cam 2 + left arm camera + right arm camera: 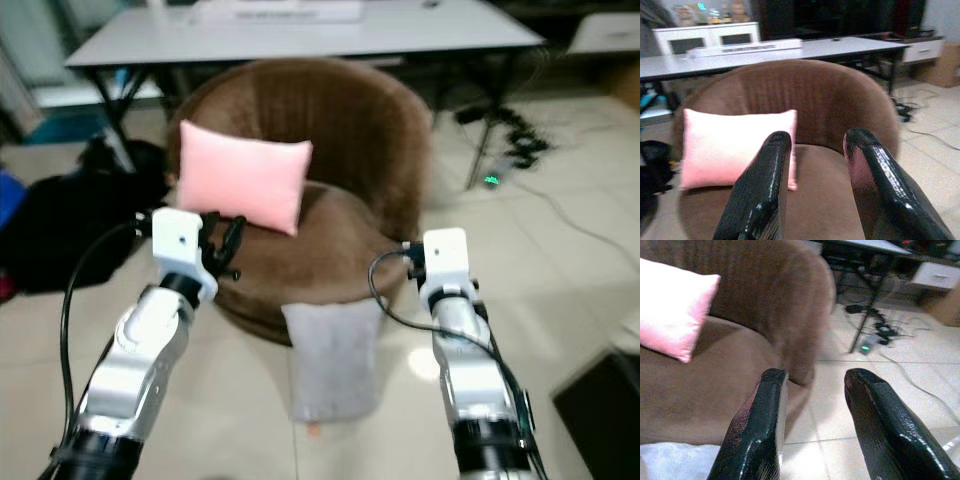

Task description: Move the pillow to the sofa from floor

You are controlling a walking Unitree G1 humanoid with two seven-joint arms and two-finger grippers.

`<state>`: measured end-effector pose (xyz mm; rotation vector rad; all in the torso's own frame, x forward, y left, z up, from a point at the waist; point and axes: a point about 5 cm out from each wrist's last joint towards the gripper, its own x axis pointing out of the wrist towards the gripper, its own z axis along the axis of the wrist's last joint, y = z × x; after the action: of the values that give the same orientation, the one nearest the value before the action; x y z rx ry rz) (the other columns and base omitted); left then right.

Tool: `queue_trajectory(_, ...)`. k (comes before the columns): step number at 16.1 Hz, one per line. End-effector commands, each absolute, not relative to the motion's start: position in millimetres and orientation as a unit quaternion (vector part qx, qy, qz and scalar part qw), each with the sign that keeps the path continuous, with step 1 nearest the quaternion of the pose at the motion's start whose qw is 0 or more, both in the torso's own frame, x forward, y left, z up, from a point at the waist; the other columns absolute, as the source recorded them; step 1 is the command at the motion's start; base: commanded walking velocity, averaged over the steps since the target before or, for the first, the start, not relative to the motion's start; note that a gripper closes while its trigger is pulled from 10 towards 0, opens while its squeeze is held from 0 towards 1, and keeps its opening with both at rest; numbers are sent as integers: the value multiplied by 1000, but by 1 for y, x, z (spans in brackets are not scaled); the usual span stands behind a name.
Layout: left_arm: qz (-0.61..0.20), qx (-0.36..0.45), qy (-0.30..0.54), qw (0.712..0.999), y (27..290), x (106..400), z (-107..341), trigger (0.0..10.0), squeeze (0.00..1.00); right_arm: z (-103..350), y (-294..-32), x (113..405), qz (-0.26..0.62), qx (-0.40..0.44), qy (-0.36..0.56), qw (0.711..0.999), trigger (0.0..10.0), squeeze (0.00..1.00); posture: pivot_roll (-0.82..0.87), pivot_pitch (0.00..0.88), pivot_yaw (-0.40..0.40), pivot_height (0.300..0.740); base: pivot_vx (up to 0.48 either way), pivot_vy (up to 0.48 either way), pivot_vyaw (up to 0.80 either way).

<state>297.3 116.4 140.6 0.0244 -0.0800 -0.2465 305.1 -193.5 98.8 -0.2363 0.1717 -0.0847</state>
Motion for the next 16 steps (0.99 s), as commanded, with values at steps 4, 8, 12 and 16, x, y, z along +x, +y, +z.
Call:
queue_trajectory(4, -108, 21, -38, 993, 126, 299, 141, 10000, 0, 104, -182, 309, -27, -115, 74, 990, 10000, 0, 8, 44, 25, 729, 308, 0, 0)
queue_trajectory(8, -105, 19, -38, 994, 127, 299, 141, 10000, 0, 104, -182, 310, -29, -115, 73, 990, 10000, 0, 9, 44, 25, 729, 64, 0, 0)
queue_trajectory(12, -88, 14, -32, 996, 132, 300, 139, 10000, 0, 105, -181, 310, -28, -115, 72, 990, 10000, 0, 11, 45, 23, 729, 0, 0, 0)
queue_trajectory(16, -84, 28, -32, 996, 133, 300, 136, 10000, 0, 104, -178, 310, -20, -113, 73, 991, 10000, 0, 11, 45, 23, 729, 0, 0, 0)
